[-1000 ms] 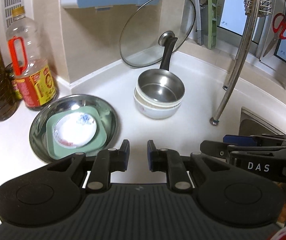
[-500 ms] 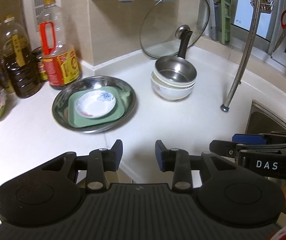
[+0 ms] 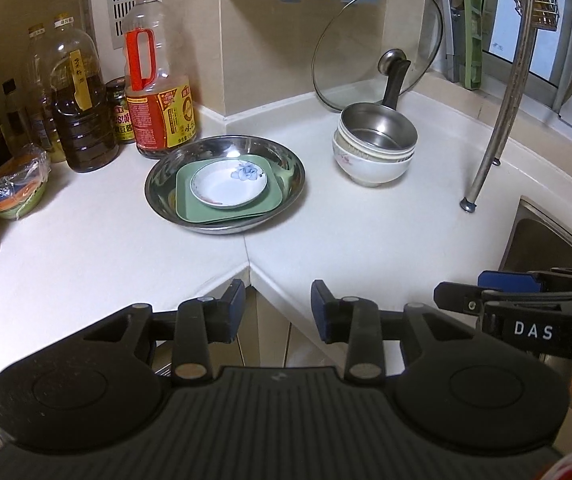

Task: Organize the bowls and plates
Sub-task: 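Withdraw the open right tool from the pot and bowl stack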

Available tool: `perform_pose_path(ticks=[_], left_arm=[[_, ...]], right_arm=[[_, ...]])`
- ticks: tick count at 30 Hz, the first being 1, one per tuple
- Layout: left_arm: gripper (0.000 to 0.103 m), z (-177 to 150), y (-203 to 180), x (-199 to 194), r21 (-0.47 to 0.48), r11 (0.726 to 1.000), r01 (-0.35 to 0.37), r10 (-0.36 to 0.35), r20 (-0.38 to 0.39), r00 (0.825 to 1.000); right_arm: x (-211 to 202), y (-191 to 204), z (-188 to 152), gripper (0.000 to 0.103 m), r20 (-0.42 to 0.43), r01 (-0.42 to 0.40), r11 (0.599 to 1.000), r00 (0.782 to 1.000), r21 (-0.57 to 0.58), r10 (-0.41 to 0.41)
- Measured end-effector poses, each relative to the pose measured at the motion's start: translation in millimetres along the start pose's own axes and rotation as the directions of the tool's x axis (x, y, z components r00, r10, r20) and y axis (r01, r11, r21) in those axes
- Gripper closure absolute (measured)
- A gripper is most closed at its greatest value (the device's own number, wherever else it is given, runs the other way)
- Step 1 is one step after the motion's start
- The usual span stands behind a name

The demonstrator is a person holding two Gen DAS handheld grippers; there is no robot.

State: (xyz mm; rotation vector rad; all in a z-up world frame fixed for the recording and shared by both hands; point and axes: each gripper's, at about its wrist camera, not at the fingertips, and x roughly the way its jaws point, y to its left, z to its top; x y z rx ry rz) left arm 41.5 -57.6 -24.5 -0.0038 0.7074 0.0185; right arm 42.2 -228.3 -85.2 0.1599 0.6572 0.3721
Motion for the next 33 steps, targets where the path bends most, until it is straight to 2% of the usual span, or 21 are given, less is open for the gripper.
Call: perform_pose_path(ticks=[17, 33], left_arm=[[0.070, -21.4, 30.9, -25.2, 0.041, 0.997, 0.063, -0.062, -0.028, 0.998], [0.070, -38.9, 45.9, -37.0, 0.041, 0.996, 0.079, -0.076, -0.062, 0.995]], right_arm=[[-20.8, 42.1, -22.0, 0.049, 0.008, 0.066, 0.997, 0.998, 0.044, -0.067], [-28.7, 63.6, -42.2, 0.049, -0.017, 0.073, 0.996, 0.997, 0.058, -0.073]])
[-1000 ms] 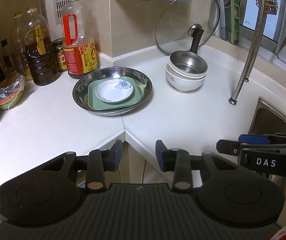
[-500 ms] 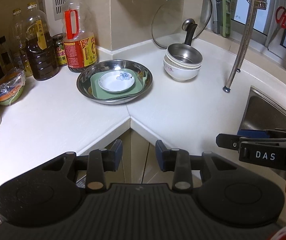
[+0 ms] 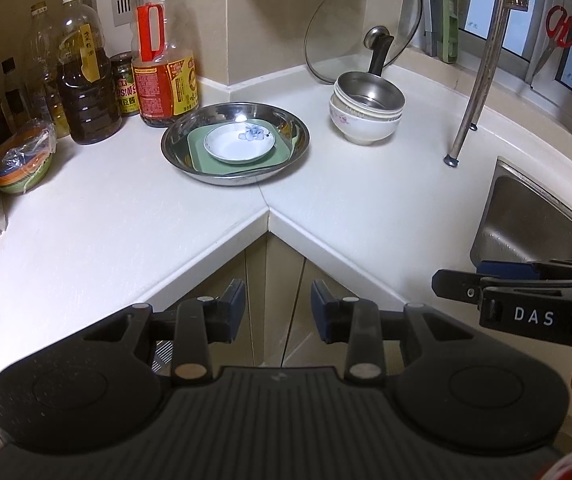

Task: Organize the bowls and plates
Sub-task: 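Withdraw the open right tool from the pot and bowl stack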

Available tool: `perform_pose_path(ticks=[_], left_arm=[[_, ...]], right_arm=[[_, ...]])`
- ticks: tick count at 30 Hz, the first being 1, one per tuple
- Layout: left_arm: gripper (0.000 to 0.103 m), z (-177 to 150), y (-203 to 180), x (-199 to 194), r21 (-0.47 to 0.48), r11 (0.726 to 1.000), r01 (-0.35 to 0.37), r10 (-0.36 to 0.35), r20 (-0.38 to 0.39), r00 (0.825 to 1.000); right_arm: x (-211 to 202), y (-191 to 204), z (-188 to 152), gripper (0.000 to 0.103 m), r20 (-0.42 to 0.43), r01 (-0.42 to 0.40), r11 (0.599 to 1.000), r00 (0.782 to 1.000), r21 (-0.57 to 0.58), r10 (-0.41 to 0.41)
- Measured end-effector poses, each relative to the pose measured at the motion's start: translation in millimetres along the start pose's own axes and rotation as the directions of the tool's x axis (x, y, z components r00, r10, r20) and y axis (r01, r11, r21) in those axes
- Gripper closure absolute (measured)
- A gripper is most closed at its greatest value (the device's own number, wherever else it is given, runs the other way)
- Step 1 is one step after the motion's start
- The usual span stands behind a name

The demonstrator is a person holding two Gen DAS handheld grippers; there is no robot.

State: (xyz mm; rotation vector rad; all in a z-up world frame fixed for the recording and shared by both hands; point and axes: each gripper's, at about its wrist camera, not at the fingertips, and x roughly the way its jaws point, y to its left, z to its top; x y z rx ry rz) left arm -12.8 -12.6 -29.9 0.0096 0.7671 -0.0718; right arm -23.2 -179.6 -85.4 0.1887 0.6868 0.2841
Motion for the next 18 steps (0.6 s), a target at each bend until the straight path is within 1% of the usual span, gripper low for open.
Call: perform_pose_path(ticks=[9, 18], left_arm=[[0.070, 9.0, -8.5, 11.2, -0.005, 1.000, -0.004, 0.004, -0.006, 1.000], [0.070, 30.6, -26.9, 36.1, -0.009, 1.000, -0.005, 0.005, -0.009, 1.000]], right_arm=[[5.6, -6.1, 4.8, 0.049, -0.005, -0.004, 1.000, 1.000, -0.002, 0.004], [20.7, -37.9, 27.9, 0.049, -0.011, -0.016, 1.000, 1.000, -0.008, 0.016]])
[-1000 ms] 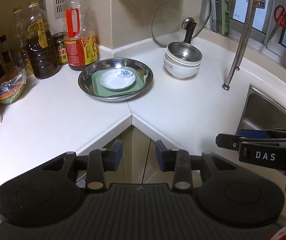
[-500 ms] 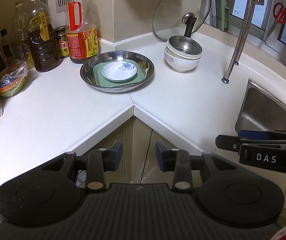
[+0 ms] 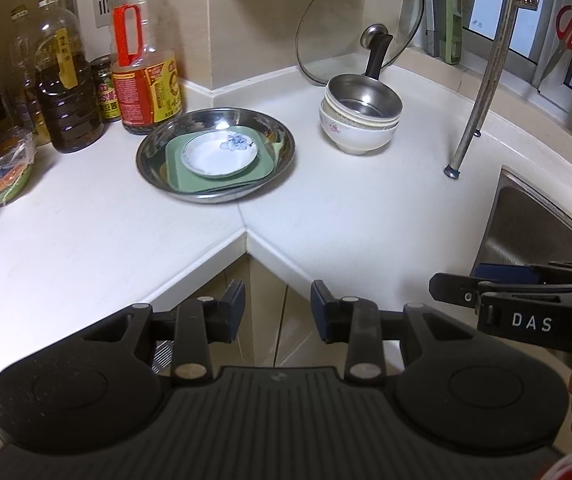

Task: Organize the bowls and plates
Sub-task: 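Withdraw the open right tool from the pot and bowl stack, then move the right tool back and close it on the pot and bowl rims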

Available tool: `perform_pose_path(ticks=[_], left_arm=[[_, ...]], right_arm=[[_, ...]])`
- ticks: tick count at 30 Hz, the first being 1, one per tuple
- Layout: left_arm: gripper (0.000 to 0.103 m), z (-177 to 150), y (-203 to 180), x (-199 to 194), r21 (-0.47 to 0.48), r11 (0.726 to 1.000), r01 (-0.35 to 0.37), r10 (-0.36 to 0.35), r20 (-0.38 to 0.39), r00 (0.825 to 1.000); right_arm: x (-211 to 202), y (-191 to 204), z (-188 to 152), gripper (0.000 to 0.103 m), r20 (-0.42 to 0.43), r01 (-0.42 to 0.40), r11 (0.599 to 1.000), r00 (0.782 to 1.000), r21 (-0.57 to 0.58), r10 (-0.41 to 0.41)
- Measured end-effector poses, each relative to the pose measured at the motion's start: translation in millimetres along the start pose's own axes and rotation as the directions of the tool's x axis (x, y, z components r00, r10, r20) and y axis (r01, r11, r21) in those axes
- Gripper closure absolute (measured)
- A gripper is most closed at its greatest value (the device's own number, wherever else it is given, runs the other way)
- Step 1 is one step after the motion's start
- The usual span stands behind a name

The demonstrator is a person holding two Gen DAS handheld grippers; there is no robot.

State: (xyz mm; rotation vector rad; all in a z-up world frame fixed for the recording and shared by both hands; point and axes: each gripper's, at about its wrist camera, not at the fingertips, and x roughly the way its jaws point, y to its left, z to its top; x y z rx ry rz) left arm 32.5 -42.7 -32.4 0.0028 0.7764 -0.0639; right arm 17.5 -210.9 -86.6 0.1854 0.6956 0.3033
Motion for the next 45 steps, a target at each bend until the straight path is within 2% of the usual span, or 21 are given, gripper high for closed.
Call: perform_pose_path(ticks=[12, 26, 31, 35, 42, 45], left_arm=[[0.070, 45.3, -32.0, 47.9, -0.016, 1.000, 0.022, -0.022, -0.006, 1.000], [0.070, 149.8, -48.0, 118.7, 0.017, 0.997, 0.078, -0.078, 0.037, 0.996], [0.070, 186.8, -51.6, 147.9, 0.049, 0.994, 0.101, -0.103, 0.040, 0.994], [0.070, 208.6, -54.3, 173.8, 0.066, 0.991, 0.120, -0.121, 0.018, 0.992], [0.071, 225.7, -52.9, 215.3, 0.063, 0.989, 0.134, -0.131, -0.058, 0.990], [0.071, 228.8, -52.9, 228.9, 0.058, 0.988, 0.143, -0.137, -0.088, 0.987]], right_arm=[[29.6, -50.5, 51.7, 0.049, -0.008, -0.023, 1.000, 1.000, -0.005, 0.023], [72.9, -72.0, 146.9, 0.049, 0.091, 0.096, 0.995, 0.991, -0.023, -0.093], [96.0, -74.1, 178.8, 0.049, 0.097, 0.144, 0.989, 0.985, -0.010, -0.143], [120.9, -74.8, 198.9, 0.049, 0.068, 0.167, 0.986, 0.984, -0.008, -0.167], [164.9, -85.3, 212.2, 0.050, -0.049, 0.186, 0.982, 0.982, 0.039, -0.184], [177.9, -89.1, 213.7, 0.055, -0.085, 0.196, 0.979, 0.978, 0.052, -0.191]])
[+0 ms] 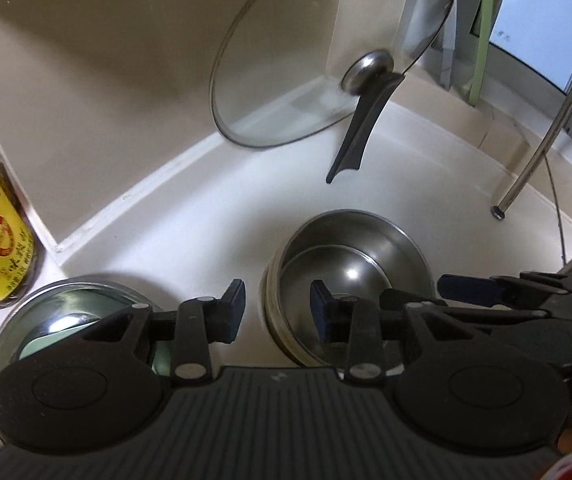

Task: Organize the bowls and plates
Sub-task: 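Move the right tool back and close it on the pot and bowl rims, then lift the pot and bowl stack with the right tool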

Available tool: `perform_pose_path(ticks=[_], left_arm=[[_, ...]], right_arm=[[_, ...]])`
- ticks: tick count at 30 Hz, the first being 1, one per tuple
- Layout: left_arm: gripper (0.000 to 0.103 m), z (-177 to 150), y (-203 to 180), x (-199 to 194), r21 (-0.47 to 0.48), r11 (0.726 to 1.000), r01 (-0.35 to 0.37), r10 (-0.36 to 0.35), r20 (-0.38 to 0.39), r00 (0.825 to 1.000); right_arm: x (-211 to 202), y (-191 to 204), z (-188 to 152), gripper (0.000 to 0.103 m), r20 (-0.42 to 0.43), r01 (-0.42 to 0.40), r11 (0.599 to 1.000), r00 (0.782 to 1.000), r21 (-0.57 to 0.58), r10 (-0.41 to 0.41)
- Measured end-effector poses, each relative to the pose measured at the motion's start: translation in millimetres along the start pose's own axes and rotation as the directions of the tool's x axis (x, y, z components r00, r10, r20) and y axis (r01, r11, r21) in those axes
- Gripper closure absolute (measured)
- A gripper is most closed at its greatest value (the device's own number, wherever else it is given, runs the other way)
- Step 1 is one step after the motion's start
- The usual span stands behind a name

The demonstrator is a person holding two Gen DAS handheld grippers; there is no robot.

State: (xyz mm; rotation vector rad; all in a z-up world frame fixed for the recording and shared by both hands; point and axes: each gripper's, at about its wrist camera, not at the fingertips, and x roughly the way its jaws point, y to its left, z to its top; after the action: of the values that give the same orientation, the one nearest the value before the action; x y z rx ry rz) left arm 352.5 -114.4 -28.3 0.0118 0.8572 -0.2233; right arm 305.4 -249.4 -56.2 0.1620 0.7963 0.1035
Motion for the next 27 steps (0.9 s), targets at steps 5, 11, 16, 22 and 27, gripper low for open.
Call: perform_pose_path(ticks=[5, 11, 16, 22, 27], left_arm=[[0.071, 1.4, 2.8, 14.1, 0.003, 1.000, 0.005, -0.005, -0.031, 1.000], [0.072, -1.7, 4.4, 26.6, -0.001, 1.000, 0.016, -0.016, -0.057, 0.998], [0.078, -6.5, 4.7, 32.2, -0.006, 1.000, 0.016, -0.016, -0.071, 0.997], [0.079, -8.1, 6.5, 32.8, -0.010, 1.000, 0.015, -0.016, -0.063, 0.998], [0.079, -9.1, 6.3, 32.6, -0.008, 1.000, 0.013, -0.014, -0.049, 0.999]], right_arm=[[15.1, -3.1, 6.6, 0.066, -0.046, 0.000, 1.000, 0.999, 0.031, 0.002], [21.3, -8.1, 6.8, 0.074, -0.065, 0.003, 0.999, 0.998, 0.050, 0.000], [24.8, -11.2, 6.5, 0.080, -0.075, 0.009, 0.998, 0.997, 0.063, -0.004], [26.1, -14.3, 6.1, 0.083, -0.077, -0.001, 0.997, 0.997, 0.079, 0.007], [26.0, -13.6, 5.2, 0.083, -0.071, 0.004, 0.997, 0.998, 0.083, 0.002]])
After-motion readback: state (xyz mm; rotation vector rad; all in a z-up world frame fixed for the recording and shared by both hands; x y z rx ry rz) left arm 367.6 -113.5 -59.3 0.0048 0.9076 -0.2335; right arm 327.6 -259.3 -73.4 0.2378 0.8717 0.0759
